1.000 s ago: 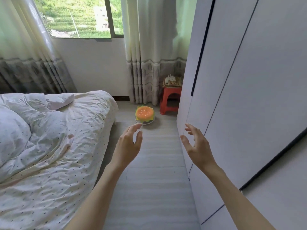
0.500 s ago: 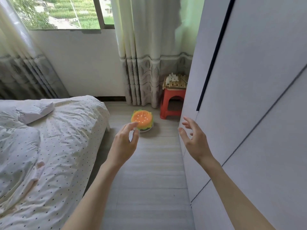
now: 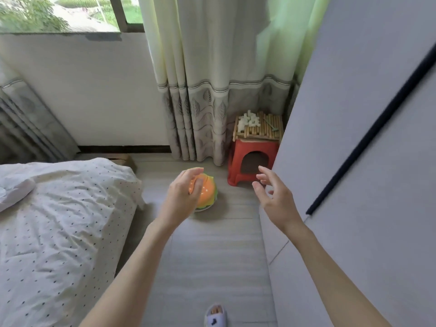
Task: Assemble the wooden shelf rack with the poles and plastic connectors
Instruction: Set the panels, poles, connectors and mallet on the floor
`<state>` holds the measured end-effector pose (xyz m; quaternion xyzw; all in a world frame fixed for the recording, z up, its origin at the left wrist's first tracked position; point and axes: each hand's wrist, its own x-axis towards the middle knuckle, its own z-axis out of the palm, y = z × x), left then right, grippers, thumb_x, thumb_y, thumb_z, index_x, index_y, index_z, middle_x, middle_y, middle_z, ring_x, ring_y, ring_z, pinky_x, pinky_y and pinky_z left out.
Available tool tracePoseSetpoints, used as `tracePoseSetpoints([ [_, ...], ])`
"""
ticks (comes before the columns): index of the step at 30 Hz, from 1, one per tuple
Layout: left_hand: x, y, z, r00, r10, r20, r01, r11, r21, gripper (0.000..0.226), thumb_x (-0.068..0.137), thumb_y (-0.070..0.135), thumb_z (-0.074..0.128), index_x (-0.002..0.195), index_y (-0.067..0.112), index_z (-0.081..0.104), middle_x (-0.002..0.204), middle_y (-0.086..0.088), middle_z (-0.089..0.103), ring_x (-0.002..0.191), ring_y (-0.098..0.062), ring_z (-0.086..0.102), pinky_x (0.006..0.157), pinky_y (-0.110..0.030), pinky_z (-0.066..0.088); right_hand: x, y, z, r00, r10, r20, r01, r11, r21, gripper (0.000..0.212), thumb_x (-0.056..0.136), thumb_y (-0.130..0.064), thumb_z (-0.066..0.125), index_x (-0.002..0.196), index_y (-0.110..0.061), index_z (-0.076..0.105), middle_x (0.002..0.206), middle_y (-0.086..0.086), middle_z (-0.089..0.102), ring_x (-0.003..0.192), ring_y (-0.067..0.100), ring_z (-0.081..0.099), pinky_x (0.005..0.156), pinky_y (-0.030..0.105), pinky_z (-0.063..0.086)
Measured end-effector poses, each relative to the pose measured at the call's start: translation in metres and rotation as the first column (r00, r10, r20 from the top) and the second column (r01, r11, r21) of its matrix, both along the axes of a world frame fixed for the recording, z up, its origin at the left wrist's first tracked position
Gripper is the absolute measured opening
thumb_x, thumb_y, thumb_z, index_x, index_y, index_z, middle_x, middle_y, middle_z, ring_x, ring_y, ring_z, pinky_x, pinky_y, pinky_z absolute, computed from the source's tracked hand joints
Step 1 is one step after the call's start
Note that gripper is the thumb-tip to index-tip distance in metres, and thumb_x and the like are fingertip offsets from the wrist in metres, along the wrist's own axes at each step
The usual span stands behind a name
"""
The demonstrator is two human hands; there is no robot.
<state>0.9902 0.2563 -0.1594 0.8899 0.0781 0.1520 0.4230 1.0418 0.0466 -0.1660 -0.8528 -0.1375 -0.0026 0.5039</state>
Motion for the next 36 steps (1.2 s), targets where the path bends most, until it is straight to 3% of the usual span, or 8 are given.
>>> tracePoseSetpoints([
  [10,0.227,0.056,-0.004,0.997,-0.051,-0.064,0.048,0.998,-0.044,0.03,0.097,0.016,0.046,0.125,0.013,0.057,0.116,0.002,0.059,0.108,-0.017,0.056,0.097,-0.04,0.045,0.212,0.038,-0.011,0.997,-0.08,-0.022,0.08,0.996,-0.037,0.043,0.095,-0.028,0.05,0.137,-0.023,0.043,0.121,-0.009,0.055,0.109,0.0,0.047,0.089,0.014,0.034],
  [15,0.326,0.071,-0.028,0.99,-0.049,-0.132,0.043,0.998,-0.046,0.028,0.097,0.016,0.046,0.122,0.015,0.058,0.116,0.003,0.059,0.111,-0.012,0.053,0.1,-0.035,0.042,0.322,0.06,-0.027,0.998,-0.06,-0.025,0.06,0.998,-0.032,0.042,0.095,-0.027,0.051,0.136,-0.023,0.043,0.122,-0.008,0.055,0.113,0.003,0.047,0.096,0.024,0.039],
  [20,0.43,0.078,-0.028,0.988,-0.057,-0.141,0.049,0.997,-0.054,0.028,0.097,0.016,0.045,0.122,0.015,0.058,0.118,0.002,0.06,0.109,-0.008,0.053,0.095,-0.025,0.043,0.423,0.069,-0.03,0.996,-0.076,-0.041,0.075,0.997,-0.022,0.043,0.094,-0.028,0.05,0.137,-0.021,0.043,0.12,-0.009,0.056,0.114,0.005,0.049,0.095,0.022,0.039],
  [29,0.573,0.087,-0.055,0.962,-0.118,-0.245,0.097,0.99,-0.098,0.027,0.098,0.02,0.044,0.121,0.021,0.058,0.115,0.008,0.059,0.105,-0.002,0.052,0.088,-0.018,0.039,0.557,0.074,-0.044,0.984,-0.133,-0.115,0.126,0.99,-0.066,0.044,0.095,-0.029,0.049,0.137,-0.022,0.043,0.126,-0.004,0.056,0.116,0.006,0.049,0.095,0.022,0.038],
  [33,0.647,0.091,-0.074,0.946,-0.156,-0.283,0.124,0.984,-0.128,0.028,0.098,0.02,0.044,0.123,0.02,0.057,0.118,0.006,0.06,0.108,-0.005,0.053,0.092,-0.022,0.041,0.611,0.075,-0.059,0.969,-0.194,-0.15,0.182,0.979,-0.093,0.044,0.095,-0.027,0.049,0.138,-0.019,0.042,0.126,-0.003,0.055,0.113,0.005,0.049,0.094,0.02,0.038],
  [36,0.704,0.09,-0.095,0.92,-0.205,-0.333,0.159,0.974,-0.161,0.029,0.098,0.02,0.044,0.124,0.019,0.057,0.116,0.007,0.06,0.106,-0.004,0.052,0.088,-0.013,0.038,0.655,0.076,-0.074,0.946,-0.253,-0.204,0.237,0.967,-0.098,0.044,0.096,-0.028,0.048,0.138,-0.017,0.04,0.128,-0.001,0.054,0.113,0.006,0.049,0.095,0.022,0.038],
])
